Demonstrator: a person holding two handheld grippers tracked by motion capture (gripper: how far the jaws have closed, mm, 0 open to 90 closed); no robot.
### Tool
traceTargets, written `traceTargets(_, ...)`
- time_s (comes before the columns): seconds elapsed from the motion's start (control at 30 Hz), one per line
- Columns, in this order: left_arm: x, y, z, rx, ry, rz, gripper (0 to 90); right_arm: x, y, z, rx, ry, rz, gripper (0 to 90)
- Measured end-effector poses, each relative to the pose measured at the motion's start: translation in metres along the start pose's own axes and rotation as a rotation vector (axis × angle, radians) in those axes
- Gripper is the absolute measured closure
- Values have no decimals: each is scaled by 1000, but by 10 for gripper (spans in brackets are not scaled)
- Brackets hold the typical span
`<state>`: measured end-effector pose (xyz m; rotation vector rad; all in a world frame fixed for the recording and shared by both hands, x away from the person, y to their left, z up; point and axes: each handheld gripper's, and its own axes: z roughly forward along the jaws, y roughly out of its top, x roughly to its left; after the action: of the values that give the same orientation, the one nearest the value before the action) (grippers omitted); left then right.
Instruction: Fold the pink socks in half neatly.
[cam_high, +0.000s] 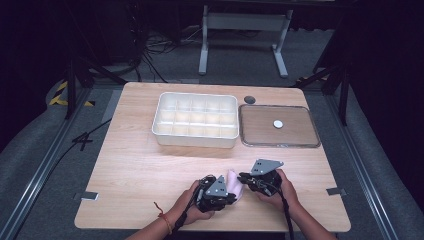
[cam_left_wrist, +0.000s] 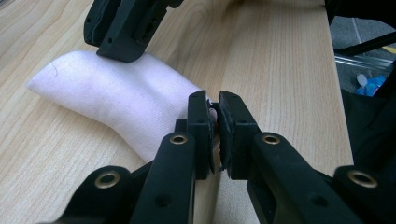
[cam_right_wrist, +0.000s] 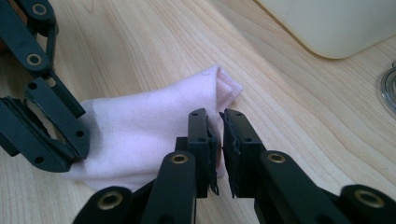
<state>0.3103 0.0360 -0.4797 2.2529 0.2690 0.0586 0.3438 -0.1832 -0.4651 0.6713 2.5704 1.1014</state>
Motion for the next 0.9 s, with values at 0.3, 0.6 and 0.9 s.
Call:
traceTargets(0.3, 1, 0, 1, -2, -10, -3, 834, -12, -2, -10, -15, -49, 47, 792)
traceTargets(0.6, 1, 0, 1, -2, -11, -3, 831, -1, 8, -15, -73, 34, 117, 504)
traceTargets(0.9, 0, 0, -1, -12, -29, -31, 774, -2, 4, 7, -21, 42, 162, 371)
